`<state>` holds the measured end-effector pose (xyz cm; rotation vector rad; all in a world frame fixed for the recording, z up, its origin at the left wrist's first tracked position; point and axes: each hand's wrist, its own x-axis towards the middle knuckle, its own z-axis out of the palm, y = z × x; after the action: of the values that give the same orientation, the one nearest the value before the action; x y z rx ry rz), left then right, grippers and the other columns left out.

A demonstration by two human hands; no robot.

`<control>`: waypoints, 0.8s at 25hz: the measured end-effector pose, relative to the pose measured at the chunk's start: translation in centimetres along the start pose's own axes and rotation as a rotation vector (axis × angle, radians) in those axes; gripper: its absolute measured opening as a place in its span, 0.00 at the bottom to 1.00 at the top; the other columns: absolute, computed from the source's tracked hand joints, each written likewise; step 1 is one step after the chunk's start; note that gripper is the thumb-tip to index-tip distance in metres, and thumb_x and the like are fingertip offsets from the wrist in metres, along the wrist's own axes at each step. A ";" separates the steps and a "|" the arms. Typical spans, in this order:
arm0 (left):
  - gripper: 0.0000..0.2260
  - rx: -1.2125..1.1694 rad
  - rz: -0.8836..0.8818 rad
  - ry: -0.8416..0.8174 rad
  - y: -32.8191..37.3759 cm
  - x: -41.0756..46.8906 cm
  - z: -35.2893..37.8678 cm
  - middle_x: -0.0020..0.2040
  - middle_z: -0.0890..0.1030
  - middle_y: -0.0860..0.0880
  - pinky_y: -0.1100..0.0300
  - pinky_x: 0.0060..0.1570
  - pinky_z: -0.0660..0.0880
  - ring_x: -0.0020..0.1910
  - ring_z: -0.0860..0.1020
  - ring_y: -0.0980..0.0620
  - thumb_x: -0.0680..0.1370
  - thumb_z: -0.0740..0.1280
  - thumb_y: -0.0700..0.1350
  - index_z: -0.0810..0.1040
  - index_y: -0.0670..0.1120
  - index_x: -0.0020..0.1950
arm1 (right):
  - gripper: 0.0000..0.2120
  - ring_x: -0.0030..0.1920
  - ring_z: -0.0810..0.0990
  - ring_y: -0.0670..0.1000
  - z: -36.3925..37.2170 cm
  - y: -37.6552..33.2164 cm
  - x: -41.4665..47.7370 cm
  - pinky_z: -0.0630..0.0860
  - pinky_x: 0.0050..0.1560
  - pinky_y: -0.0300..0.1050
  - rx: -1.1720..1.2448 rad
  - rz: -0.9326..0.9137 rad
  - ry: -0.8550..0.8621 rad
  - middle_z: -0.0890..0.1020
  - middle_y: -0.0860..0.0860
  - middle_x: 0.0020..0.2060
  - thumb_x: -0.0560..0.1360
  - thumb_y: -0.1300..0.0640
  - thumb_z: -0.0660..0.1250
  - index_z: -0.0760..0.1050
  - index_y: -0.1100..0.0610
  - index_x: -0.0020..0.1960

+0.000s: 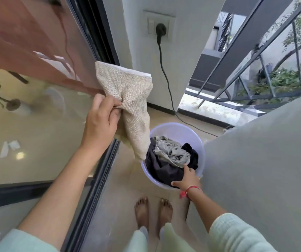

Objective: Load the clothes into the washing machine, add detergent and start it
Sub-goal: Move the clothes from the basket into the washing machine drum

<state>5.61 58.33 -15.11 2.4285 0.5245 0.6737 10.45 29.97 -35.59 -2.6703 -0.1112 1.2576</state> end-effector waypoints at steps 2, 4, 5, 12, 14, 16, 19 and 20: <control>0.07 0.007 0.017 -0.080 -1.4 -1.4 1.7 0.49 0.69 0.44 0.68 0.42 0.63 0.41 0.68 0.56 0.73 0.64 0.31 0.76 0.38 0.50 | 0.52 0.68 0.65 0.63 3.1 0.7 2.3 0.65 0.64 0.61 -0.106 0.088 -0.026 0.50 0.54 0.75 0.64 0.44 0.74 0.43 0.47 0.75; 0.08 0.014 0.015 -0.210 -3.7 -4.2 5.4 0.54 0.70 0.41 0.67 0.45 0.64 0.43 0.68 0.58 0.71 0.65 0.29 0.76 0.37 0.49 | 0.45 0.65 0.68 0.65 6.6 1.8 4.8 0.69 0.61 0.58 -0.164 0.055 0.008 0.53 0.55 0.74 0.69 0.50 0.71 0.44 0.48 0.75; 0.09 0.020 -0.003 -0.275 -4.6 -5.8 7.1 0.56 0.70 0.40 0.64 0.47 0.66 0.45 0.69 0.56 0.71 0.65 0.29 0.76 0.38 0.49 | 0.35 0.61 0.72 0.64 7.8 2.4 5.9 0.72 0.57 0.54 -0.174 -0.026 0.070 0.63 0.57 0.70 0.72 0.55 0.67 0.53 0.50 0.74; 0.06 0.016 -0.189 -0.398 -3.8 -9.4 7.6 0.57 0.71 0.42 0.58 0.44 0.68 0.45 0.74 0.44 0.74 0.64 0.31 0.74 0.38 0.50 | 0.11 0.45 0.78 0.64 0.8 3.3 0.8 0.71 0.40 0.47 0.147 -0.114 0.383 0.78 0.63 0.43 0.70 0.68 0.59 0.79 0.61 0.46; 0.05 0.035 -0.158 -0.488 -2.0 -8.1 5.7 0.56 0.71 0.44 0.57 0.42 0.67 0.43 0.74 0.45 0.75 0.64 0.33 0.73 0.39 0.49 | 0.16 0.47 0.78 0.63 -4.0 1.8 -3.4 0.73 0.43 0.48 0.238 -0.099 0.483 0.79 0.62 0.45 0.69 0.69 0.59 0.79 0.58 0.51; 0.04 0.038 -0.135 -0.565 0.0 -6.8 3.7 0.54 0.70 0.47 0.51 0.43 0.72 0.42 0.75 0.43 0.75 0.64 0.36 0.71 0.42 0.48 | 0.19 0.48 0.78 0.63 -9.3 -0.2 -8.1 0.73 0.46 0.49 0.301 -0.103 0.611 0.79 0.61 0.47 0.68 0.69 0.59 0.79 0.56 0.54; 0.03 -0.014 -0.096 -0.527 4.0 -4.8 0.8 0.52 0.71 0.48 0.50 0.43 0.73 0.43 0.75 0.43 0.76 0.63 0.37 0.72 0.42 0.48 | 0.20 0.49 0.77 0.61 -16.3 -2.9 -16.4 0.72 0.45 0.47 0.364 -0.147 0.829 0.78 0.57 0.50 0.67 0.68 0.59 0.78 0.53 0.55; 0.03 -0.021 -0.095 -0.488 5.2 -3.9 0.2 0.51 0.72 0.48 0.51 0.43 0.72 0.44 0.75 0.44 0.76 0.63 0.37 0.72 0.42 0.49 | 0.20 0.49 0.77 0.60 -18.3 -3.7 -18.8 0.70 0.44 0.46 0.383 -0.167 0.922 0.78 0.55 0.50 0.67 0.67 0.59 0.77 0.53 0.55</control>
<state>3.69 52.33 -13.50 2.4112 0.4217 0.0360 12.62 28.28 -9.28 -2.5361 0.0380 -0.0729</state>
